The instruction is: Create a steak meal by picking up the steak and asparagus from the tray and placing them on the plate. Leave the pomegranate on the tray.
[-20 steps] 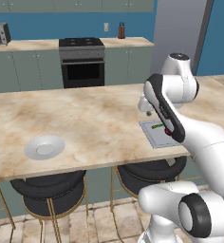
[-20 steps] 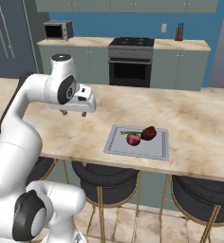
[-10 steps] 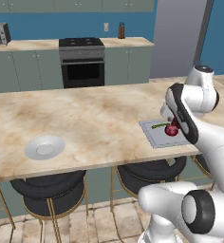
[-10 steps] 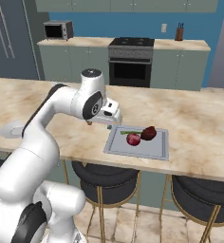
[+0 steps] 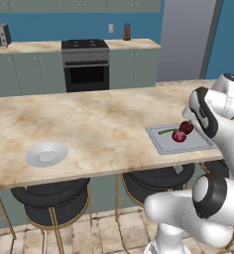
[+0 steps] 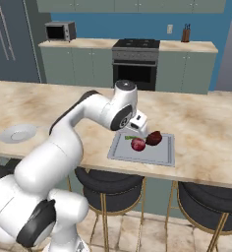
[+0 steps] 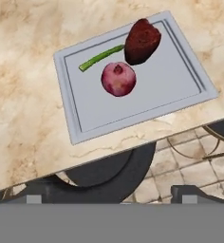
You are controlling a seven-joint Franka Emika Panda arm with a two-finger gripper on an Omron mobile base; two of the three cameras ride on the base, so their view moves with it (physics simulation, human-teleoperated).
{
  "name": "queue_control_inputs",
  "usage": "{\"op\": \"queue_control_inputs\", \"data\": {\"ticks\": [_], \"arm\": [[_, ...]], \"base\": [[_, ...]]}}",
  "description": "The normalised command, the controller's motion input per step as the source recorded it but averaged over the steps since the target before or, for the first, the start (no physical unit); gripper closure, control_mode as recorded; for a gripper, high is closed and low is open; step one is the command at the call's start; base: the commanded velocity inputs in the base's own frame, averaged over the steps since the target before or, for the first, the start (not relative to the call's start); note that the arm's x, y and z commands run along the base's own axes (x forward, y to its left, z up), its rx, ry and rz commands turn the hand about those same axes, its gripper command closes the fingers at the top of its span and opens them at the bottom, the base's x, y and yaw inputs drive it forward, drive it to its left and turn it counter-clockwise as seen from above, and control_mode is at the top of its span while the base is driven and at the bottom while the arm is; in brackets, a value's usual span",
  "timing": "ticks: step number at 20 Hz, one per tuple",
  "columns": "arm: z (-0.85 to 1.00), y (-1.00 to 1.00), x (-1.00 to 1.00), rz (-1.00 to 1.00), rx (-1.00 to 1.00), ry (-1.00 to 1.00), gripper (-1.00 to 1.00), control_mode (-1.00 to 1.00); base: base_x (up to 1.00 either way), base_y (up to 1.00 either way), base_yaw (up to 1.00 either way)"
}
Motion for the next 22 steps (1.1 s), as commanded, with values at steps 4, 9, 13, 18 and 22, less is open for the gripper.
{"op": "queue_control_inputs", "data": {"ticks": [4,9,13,18,22], "arm": [[-0.15,-0.26,0.40,-0.14,0.09,0.00,-1.00,-1.00],[-0.42,-0.20,0.51,-0.07,0.01,0.02,-1.00,-1.00],[-0.56,-0.21,0.63,-0.03,0.00,0.07,-1.00,-1.00],[-0.52,-0.24,0.67,-0.03,0.00,0.06,-1.00,-1.00],[-0.35,-0.27,0.68,-0.02,0.00,0.04,-1.00,-1.00]], "base": [[0.00,0.00,0.00],[0.00,0.00,0.00],[0.00,0.00,0.00],[0.00,0.00,0.00],[0.00,0.00,0.00]]}}
